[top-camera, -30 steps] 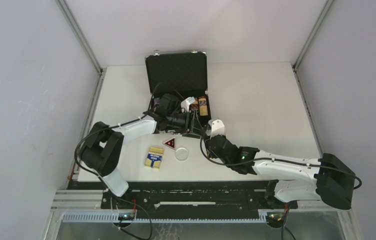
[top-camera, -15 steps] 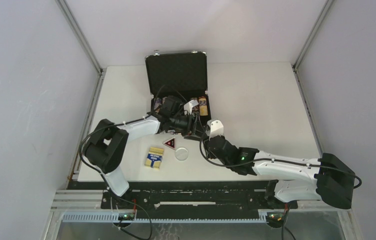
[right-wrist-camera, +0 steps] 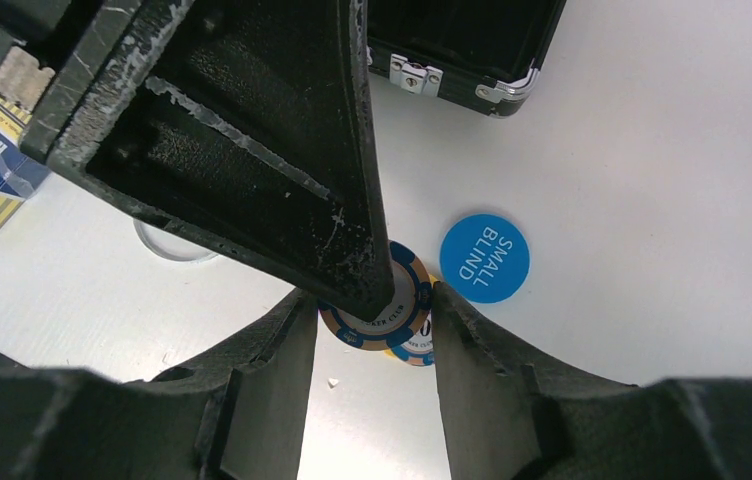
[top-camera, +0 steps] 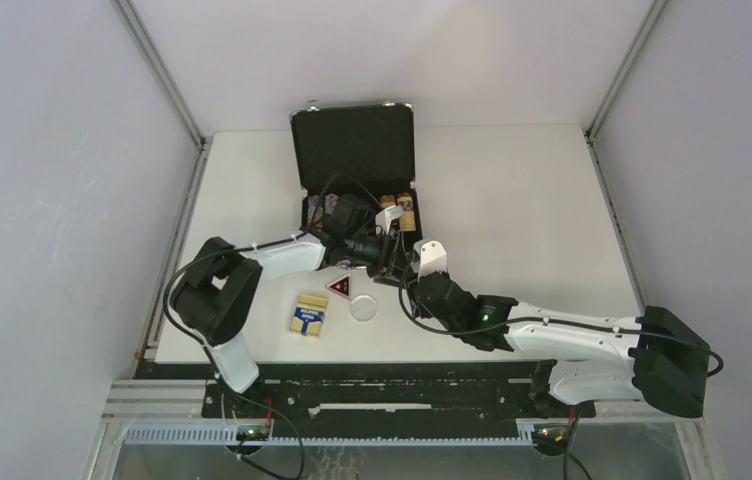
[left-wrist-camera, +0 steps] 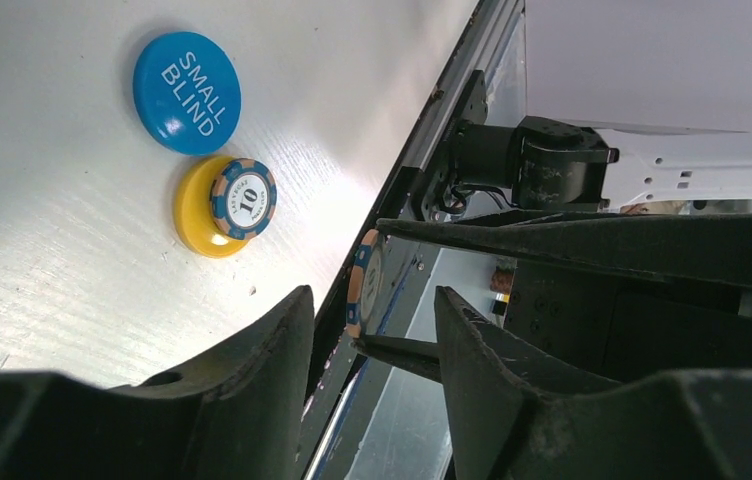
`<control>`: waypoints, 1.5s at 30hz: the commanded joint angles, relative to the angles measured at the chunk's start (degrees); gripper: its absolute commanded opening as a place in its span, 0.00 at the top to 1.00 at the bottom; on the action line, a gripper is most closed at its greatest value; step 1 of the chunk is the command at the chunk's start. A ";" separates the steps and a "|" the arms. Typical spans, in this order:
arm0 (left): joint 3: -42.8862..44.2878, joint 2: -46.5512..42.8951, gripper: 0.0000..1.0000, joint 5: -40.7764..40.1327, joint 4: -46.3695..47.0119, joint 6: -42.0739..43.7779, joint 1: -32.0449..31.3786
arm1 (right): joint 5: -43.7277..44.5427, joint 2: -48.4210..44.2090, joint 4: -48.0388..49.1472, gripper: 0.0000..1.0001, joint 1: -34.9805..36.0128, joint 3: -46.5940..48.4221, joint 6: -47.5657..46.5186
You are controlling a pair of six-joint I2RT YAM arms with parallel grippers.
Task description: Pack up texas hold em set
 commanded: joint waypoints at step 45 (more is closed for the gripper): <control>2.33 -3.41 1.00 0.16 1.40 9.67 0.33 | -6.77 -12.95 -0.97 0.23 -2.01 -0.03 -3.86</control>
